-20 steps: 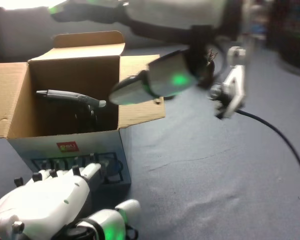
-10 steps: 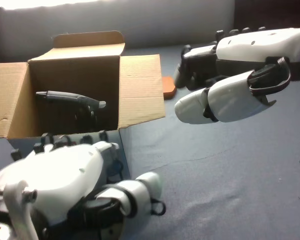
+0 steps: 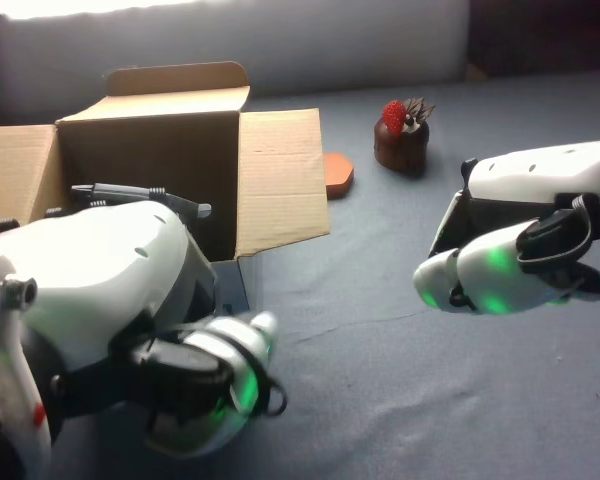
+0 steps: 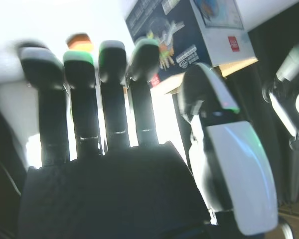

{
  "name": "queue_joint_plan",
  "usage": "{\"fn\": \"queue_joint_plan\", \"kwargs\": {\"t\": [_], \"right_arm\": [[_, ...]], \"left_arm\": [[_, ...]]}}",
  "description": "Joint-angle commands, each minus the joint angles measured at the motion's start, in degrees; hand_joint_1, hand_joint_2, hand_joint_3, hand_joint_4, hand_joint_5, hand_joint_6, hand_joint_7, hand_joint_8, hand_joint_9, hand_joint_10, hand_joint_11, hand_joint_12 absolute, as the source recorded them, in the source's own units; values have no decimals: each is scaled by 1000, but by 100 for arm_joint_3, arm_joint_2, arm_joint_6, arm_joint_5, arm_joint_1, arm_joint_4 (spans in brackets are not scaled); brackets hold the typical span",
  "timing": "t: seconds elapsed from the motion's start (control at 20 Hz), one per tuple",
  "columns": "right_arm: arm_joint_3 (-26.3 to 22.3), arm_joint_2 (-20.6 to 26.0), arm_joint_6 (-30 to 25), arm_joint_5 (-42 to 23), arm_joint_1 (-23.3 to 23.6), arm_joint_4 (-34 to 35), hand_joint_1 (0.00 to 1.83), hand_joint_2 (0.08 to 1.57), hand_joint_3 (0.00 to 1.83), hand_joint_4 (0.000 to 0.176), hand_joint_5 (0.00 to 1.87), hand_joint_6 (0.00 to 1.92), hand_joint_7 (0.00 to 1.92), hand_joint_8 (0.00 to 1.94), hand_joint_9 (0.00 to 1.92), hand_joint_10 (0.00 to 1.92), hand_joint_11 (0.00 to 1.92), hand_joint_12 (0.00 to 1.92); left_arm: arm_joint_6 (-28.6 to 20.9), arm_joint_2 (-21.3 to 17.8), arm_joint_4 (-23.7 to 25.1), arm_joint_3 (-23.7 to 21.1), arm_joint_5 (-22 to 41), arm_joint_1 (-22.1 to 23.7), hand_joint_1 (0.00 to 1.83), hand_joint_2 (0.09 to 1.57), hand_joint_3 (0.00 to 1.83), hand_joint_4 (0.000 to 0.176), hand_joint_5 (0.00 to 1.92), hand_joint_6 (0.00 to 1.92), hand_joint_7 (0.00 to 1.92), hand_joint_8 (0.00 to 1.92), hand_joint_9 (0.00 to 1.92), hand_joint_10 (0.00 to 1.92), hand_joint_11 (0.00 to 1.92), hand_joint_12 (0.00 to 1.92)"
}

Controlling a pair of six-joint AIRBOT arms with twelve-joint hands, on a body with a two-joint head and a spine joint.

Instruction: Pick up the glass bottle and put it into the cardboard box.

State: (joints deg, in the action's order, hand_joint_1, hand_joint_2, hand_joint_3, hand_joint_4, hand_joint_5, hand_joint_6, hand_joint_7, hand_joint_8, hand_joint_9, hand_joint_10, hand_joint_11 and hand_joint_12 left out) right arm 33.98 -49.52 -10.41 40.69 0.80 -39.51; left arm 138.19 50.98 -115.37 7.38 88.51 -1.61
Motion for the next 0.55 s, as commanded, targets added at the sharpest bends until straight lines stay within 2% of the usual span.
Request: {"fn": "queue_joint_plan", "kwargs": {"t": [0.0,0.05,0.15,0.2,0.25,0.35,0.5], "right_arm": [[-45,19,3,-310,20,-160,513,1508,73,0,1043,1904,1249,1935,1382,1921,1522,1921],[-57,19,32,-295,20,-160,583,1512,80,0,1083,1918,1288,1940,1414,1921,1568,1921],[-75,29,82,-297,4,-160,608,1512,85,0,1094,1920,1296,1941,1415,1921,1564,1921],[-75,33,118,-318,-8,-160,760,1130,784,0,1015,1921,1295,1941,1406,1921,1512,1921],[-76,37,161,-351,-26,-160,691,1222,655,0,1079,1921,1296,1941,1415,1921,1520,1921],[-80,47,163,-391,-56,-160,673,1295,512,0,1086,1921,1278,1941,1397,1921,1498,1921],[-88,53,168,-433,-76,-160,662,1306,493,0,1083,1921,1270,1941,1391,1921,1489,1921]], "left_arm": [[12,6,553,11,67,55,665,1414,12,0,999,1887,1153,1892,1133,1917,1028,1921],[20,6,590,15,65,55,702,1424,12,0,1002,1914,1154,1915,1147,1920,1050,1921],[30,5,646,13,64,55,711,1428,13,0,1002,1920,1154,1920,1149,1921,1054,1921],[30,6,676,14,51,55,714,1429,13,0,1004,1921,1155,1921,1150,1921,1057,1921],[30,6,695,22,42,52,732,1424,8,0,1007,1921,1163,1921,1153,1921,1060,1921],[30,-6,729,52,-27,44,741,1421,5,0,1011,1921,1172,1921,1160,1921,1071,1921],[28,-5,728,46,-46,60,738,1423,5,0,1016,1921,1194,1921,1174,1921,1085,1921]]}}
